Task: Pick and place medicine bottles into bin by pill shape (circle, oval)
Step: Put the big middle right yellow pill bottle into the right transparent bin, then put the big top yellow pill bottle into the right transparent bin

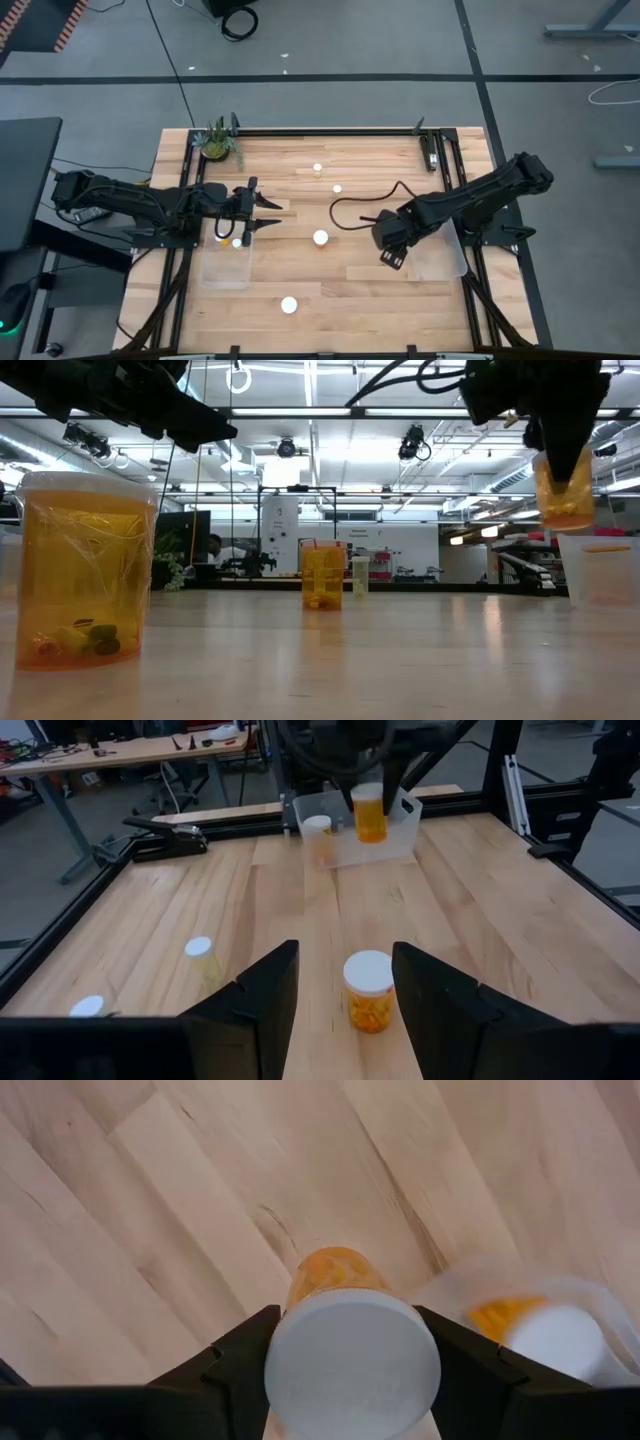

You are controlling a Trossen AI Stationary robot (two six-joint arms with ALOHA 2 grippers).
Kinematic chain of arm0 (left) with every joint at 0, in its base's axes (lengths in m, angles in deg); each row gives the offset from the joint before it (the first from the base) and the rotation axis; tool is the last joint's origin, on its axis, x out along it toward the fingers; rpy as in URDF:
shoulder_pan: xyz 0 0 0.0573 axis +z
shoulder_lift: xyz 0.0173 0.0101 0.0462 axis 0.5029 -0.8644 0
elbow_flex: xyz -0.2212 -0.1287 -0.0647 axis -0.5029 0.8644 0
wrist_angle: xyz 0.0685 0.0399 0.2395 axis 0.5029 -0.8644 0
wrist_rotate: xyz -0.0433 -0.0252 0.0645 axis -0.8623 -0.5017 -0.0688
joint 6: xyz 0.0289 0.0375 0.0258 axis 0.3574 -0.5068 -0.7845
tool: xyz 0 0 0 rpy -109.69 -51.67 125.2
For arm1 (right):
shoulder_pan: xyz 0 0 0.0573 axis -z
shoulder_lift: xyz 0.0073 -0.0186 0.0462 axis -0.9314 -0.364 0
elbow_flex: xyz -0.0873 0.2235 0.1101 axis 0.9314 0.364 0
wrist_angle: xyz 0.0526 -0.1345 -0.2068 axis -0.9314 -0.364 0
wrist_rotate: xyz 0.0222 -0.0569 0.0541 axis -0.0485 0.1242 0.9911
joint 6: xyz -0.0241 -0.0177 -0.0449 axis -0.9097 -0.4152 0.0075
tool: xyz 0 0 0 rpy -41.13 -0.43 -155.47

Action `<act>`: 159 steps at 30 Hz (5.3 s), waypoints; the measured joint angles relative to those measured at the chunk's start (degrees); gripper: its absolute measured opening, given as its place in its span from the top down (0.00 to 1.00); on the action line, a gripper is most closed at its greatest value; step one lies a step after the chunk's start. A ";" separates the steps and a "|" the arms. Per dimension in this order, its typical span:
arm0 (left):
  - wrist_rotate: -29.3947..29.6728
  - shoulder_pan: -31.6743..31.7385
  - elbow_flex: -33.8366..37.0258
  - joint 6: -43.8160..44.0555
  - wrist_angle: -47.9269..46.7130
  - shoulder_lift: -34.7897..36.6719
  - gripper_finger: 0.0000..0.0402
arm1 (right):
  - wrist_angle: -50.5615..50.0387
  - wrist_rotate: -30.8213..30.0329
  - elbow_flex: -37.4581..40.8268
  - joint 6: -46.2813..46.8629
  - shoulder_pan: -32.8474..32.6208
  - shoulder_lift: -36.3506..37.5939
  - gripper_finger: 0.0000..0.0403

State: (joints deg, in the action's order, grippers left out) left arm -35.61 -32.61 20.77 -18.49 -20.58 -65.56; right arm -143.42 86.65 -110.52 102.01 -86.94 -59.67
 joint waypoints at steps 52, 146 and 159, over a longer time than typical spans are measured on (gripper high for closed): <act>0.00 0.00 0.00 0.02 -0.78 -0.01 0.57 | 2.18 5.15 21.80 33.42 -16.91 13.44 0.45; 0.00 0.00 -0.02 0.55 -3.27 -0.01 0.57 | 4.95 -1.51 21.97 59.37 -25.08 12.58 0.36; -0.01 -0.01 -0.02 0.32 -3.64 -0.01 0.57 | 4.01 -1.56 21.97 43.56 -13.55 12.58 0.36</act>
State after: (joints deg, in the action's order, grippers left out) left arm -35.61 -32.62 20.75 -18.17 -24.22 -65.57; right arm -139.41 85.09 -88.55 145.57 -100.50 -47.08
